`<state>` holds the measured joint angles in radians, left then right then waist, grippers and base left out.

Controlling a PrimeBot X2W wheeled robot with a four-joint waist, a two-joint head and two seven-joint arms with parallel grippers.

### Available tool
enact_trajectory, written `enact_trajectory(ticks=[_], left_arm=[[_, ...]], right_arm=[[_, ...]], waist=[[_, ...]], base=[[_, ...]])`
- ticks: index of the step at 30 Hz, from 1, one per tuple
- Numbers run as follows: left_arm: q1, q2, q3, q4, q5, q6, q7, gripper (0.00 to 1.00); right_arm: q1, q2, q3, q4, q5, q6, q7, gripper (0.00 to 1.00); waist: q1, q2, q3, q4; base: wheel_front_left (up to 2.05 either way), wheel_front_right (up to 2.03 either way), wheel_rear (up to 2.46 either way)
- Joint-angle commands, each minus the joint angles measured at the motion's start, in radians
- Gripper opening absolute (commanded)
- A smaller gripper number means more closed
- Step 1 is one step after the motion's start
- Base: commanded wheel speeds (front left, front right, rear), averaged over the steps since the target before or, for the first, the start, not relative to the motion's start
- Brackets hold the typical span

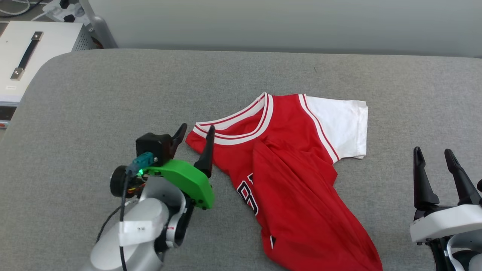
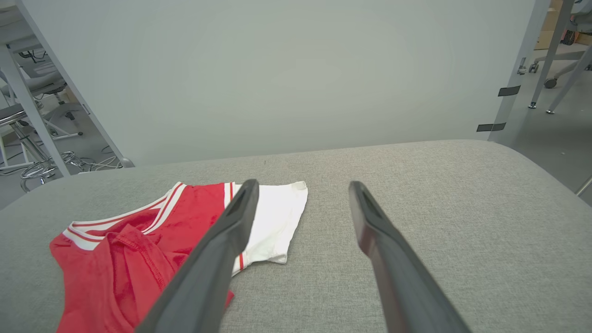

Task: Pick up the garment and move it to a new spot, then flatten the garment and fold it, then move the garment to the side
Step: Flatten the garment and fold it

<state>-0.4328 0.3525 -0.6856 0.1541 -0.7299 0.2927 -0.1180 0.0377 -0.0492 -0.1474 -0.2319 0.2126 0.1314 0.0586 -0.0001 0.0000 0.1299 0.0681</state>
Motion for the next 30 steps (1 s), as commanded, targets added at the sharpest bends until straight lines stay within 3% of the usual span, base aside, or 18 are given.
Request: enact_trajectory(ticks=[1,11,24,29,30], left_arm=[[-0.014,0.023,0.015,0.013,-0.018,-0.013,0.023,1.0],[-0.131,0.102,0.027,0.18,-0.119,-0.136,0.233,1.0],[-0.309,0.047,-0.076,0.473,-0.138,-0.301,0.455,1.0],[-0.336,0.016,-0.129,0.583,-0.14,-0.341,0.566,1.0],[-0.338,0.008,-0.137,0.605,-0.143,-0.348,0.586,0.64]], right_arm=[[-0.014,-0.001,0.002,-0.005,-0.007,-0.001,0.002,1.0],[-0.048,-0.001,0.017,-0.006,-0.007,-0.001,0.001,1.0],[-0.085,-0.001,0.029,0.001,-0.006,-0.001,-0.003,1.0],[-0.091,-0.001,0.031,0.006,-0.001,-0.001,-0.005,1.0],[-0.092,-0.001,0.031,0.008,0.001,-0.001,-0.006,1.0]], waist=[[0.0001,0.0,0.023,-0.003],[0.0001,0.0,0.11,-0.027],[0.0001,0.0,0.182,-0.063],[0.0001,0.0,0.188,-0.068],[0.0001,0.0,0.187,-0.07]], base=[[0.0,0.0,0.0],[0.0,0.0,0.0],[0.0,0.0,0.0],[0.0,0.0,0.0],[0.0,0.0,0.0]])
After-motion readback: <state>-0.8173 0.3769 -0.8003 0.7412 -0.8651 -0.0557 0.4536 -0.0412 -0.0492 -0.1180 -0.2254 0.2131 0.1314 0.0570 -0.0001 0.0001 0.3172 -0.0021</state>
